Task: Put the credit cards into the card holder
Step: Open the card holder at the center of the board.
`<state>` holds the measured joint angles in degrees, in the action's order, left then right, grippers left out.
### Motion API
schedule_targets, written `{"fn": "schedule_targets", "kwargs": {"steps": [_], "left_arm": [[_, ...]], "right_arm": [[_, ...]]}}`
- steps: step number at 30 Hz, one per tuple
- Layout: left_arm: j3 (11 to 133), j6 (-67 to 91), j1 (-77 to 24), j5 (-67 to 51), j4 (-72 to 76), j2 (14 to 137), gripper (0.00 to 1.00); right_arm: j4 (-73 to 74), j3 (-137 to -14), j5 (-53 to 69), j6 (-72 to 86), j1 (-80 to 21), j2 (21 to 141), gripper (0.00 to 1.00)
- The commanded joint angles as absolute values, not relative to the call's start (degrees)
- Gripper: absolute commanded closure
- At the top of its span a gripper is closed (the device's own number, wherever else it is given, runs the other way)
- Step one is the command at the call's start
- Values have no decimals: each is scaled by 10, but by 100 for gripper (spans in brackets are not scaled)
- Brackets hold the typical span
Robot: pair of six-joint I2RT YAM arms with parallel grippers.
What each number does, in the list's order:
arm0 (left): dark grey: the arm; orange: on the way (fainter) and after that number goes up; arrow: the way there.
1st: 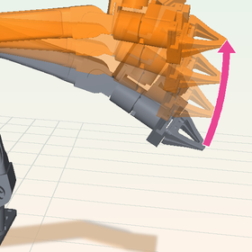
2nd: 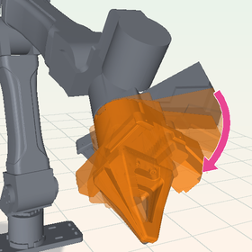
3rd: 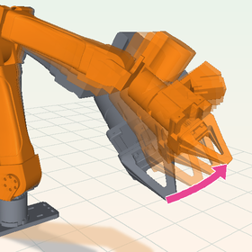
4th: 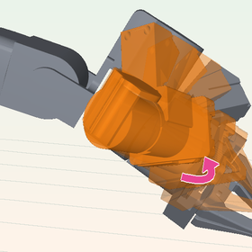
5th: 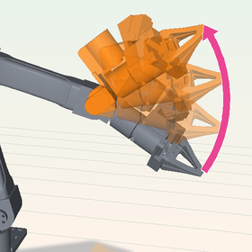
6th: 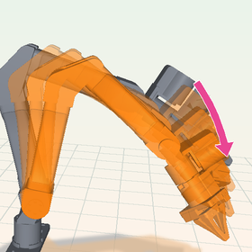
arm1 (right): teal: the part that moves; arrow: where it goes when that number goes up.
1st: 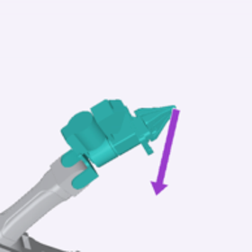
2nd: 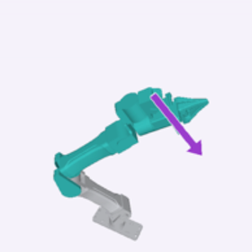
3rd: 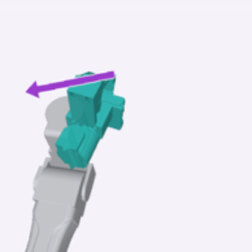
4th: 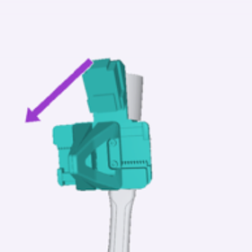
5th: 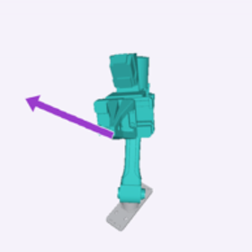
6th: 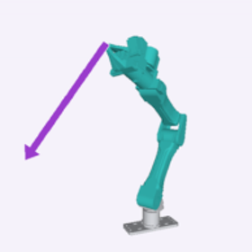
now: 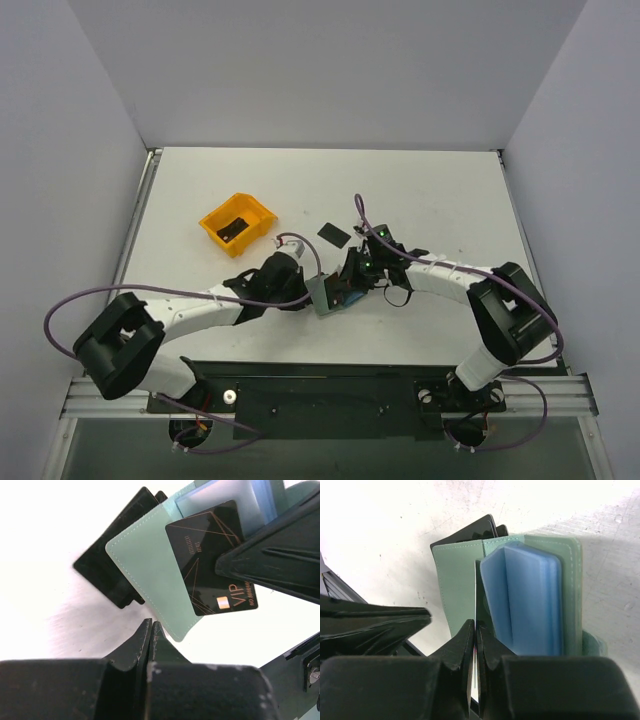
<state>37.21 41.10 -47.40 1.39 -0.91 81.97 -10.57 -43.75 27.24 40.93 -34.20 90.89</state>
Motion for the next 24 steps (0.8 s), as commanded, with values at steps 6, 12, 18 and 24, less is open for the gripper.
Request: {"fn": "schedule_targets", "kwargs": {"steps": [6, 12, 18, 24], "left_arm": [[375, 389, -467, 53, -40, 733, 100], [393, 387, -467, 34, 32, 808, 100], [393, 404, -468, 43, 84, 861, 100], [411, 403, -468, 46, 97, 886, 100]], "right_arm": [[-123, -465, 273, 415, -349, 932, 100], [-125, -461, 270, 421, -350, 932, 100], [-121, -462, 268, 427, -350, 931, 100], [-102, -470, 268, 421, -349, 924, 100]]}}
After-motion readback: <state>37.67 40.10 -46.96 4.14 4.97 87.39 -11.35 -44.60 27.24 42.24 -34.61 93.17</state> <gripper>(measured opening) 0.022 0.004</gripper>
